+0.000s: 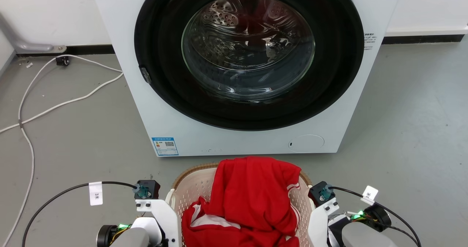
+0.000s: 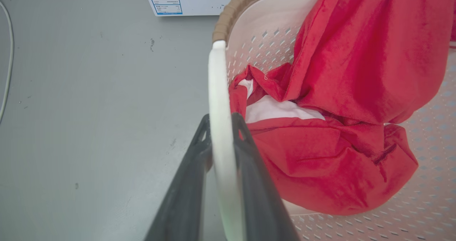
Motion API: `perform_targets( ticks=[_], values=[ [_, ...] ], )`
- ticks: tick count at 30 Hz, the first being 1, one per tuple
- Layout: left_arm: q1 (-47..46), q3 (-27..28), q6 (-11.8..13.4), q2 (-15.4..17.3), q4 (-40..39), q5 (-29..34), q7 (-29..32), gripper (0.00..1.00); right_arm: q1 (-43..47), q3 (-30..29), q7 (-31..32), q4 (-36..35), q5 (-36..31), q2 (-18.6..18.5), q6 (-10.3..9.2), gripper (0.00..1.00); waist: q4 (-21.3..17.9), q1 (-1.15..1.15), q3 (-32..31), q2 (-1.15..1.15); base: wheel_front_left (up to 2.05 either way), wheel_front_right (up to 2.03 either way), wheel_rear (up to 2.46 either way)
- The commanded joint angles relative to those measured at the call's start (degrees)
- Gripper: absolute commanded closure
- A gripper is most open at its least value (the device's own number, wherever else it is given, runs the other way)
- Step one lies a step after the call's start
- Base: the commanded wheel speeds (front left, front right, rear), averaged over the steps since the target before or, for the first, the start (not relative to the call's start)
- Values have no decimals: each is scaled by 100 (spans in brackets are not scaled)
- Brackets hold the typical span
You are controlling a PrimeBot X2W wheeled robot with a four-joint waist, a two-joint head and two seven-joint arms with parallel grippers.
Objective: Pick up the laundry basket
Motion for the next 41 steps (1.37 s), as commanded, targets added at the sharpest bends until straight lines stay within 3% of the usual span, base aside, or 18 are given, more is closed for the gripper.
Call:
perform_targets(
  ticks=[1, 41],
  values=[
    [-52, -25, -22, -38, -37, -40, -34, 100, -68, 62, -43, -45, 6, 73, 76, 100, -1, 0, 2, -1, 0, 0, 0],
    [-122, -365, -22, 22, -30, -402, -96, 100, -183, 692, -171, 43, 608, 38, 76, 100, -9, 0, 40, -1, 0, 0, 0]
  ],
)
